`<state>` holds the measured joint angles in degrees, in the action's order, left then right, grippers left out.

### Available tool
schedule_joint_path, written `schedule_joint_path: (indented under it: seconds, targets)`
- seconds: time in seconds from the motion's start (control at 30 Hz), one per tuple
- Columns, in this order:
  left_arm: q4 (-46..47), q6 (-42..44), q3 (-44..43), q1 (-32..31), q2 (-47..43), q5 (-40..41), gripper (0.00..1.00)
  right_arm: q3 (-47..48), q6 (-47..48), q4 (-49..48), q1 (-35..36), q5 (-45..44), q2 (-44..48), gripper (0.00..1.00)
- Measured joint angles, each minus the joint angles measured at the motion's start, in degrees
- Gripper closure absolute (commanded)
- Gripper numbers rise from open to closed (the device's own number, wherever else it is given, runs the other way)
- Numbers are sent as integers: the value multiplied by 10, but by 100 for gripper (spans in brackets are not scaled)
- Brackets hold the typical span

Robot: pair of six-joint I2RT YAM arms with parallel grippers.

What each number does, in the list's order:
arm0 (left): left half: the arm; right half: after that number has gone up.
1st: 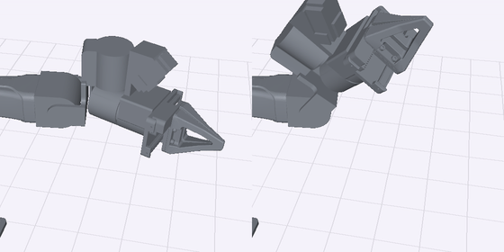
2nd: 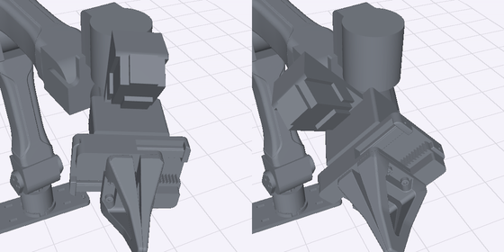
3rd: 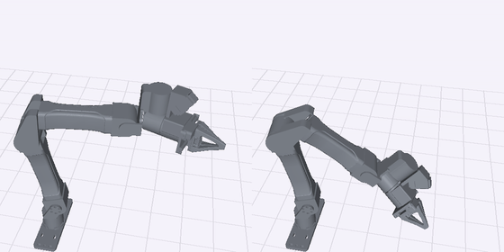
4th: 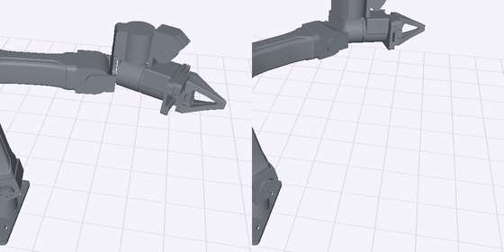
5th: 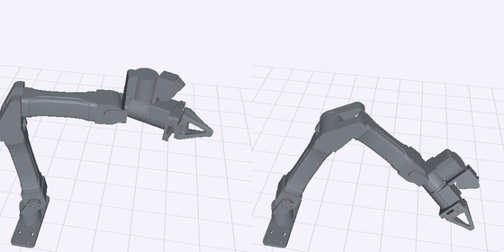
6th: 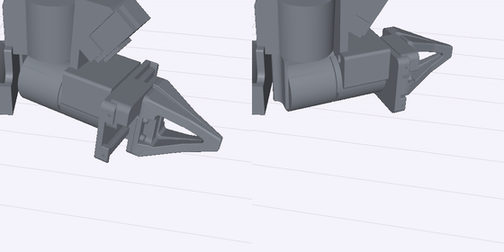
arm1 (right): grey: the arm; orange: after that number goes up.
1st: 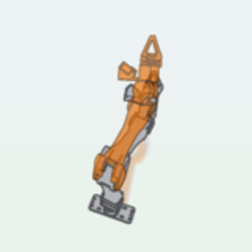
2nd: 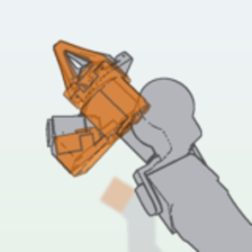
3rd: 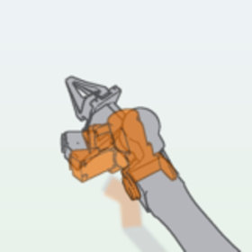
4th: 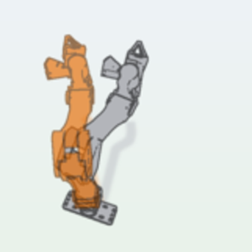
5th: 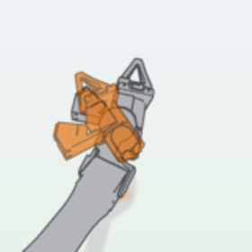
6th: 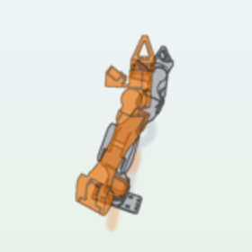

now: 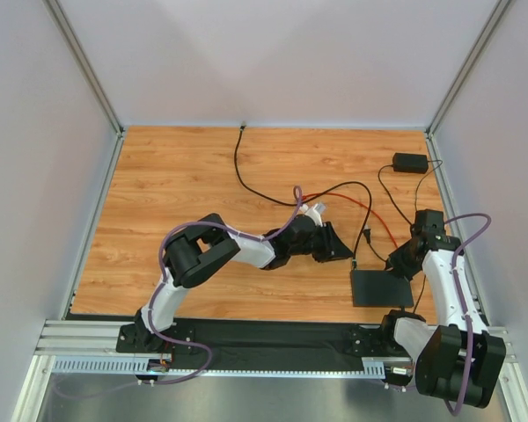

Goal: Pull the plug from the switch port

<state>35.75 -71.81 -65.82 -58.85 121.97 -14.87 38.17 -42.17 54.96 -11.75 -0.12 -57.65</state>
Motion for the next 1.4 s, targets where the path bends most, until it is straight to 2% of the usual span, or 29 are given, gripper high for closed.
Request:
schedule_joint_path:
  seconds: [0.23, 0.77, 1.13, 1.23, 1.4]
  targets:
    - [14, -25, 5, -31, 17, 52, 61, -13, 2, -8, 0, 0, -7, 85]
    - [27, -38, 2, -34, 49, 73, 56, -34, -1, -35, 8, -12, -49, 85]
    - [2, -35, -23, -34, 58, 70, 61, -29, -3, -42, 9, -3, -64, 85]
    - [10, -38, -23, -34, 63, 64, 64, -29, -2, -42, 9, -3, -64, 85]
    - [33, -38, -23, -34, 73, 59, 64, -29, -2, -44, 9, 0, -67, 85]
